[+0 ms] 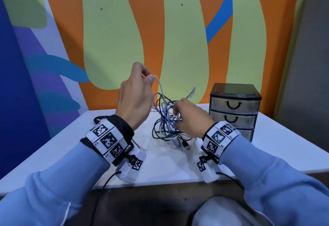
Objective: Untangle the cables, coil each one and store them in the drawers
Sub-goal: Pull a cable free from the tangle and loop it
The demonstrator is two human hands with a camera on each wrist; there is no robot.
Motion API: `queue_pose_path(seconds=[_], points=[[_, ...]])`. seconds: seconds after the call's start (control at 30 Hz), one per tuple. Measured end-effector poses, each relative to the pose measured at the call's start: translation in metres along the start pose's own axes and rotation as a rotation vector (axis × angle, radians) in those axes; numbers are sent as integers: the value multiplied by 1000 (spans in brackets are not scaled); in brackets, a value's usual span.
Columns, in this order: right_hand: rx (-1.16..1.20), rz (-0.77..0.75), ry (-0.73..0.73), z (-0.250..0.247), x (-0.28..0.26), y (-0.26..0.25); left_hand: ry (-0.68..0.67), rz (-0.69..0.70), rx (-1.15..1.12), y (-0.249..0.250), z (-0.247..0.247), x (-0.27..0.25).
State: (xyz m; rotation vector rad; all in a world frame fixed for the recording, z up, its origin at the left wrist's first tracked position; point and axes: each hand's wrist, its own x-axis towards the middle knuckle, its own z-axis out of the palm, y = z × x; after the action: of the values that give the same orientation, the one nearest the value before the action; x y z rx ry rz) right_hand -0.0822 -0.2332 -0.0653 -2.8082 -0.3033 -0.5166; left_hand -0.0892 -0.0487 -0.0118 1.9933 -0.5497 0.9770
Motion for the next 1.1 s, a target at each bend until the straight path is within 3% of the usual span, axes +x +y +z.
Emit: queue_pose_path(seconds=[0.13,0.27,0.47,0.6,0.7,0.8,0.9,1.03,1.1], points=[[7,27,125,-5,2,-3,61,-72,17,-13,0,-2],[49,95,81,-14,5,-4,-201,-212,43,-24,0,-8],[-60,80,65,-4,7,-6,-585,-178,30,-22,6,-19],[-64,30,126,2,15,0,-647,-110,202,-27,18,-19],[-54,-1,82,5,16,5,-656,-123,267,-36,25,-17],[-87,1,-61,6,16,9,-564,-179,230,-44,28,-16],[-115,15,-234,2,15,11,-413,-232,6,-44,27,-15],[-113,81,-360,2,15,20,-19,-372,-314,-42,15,2],[-69,108,-337,4,17,27,128,-480,-509,-41,3,16]])
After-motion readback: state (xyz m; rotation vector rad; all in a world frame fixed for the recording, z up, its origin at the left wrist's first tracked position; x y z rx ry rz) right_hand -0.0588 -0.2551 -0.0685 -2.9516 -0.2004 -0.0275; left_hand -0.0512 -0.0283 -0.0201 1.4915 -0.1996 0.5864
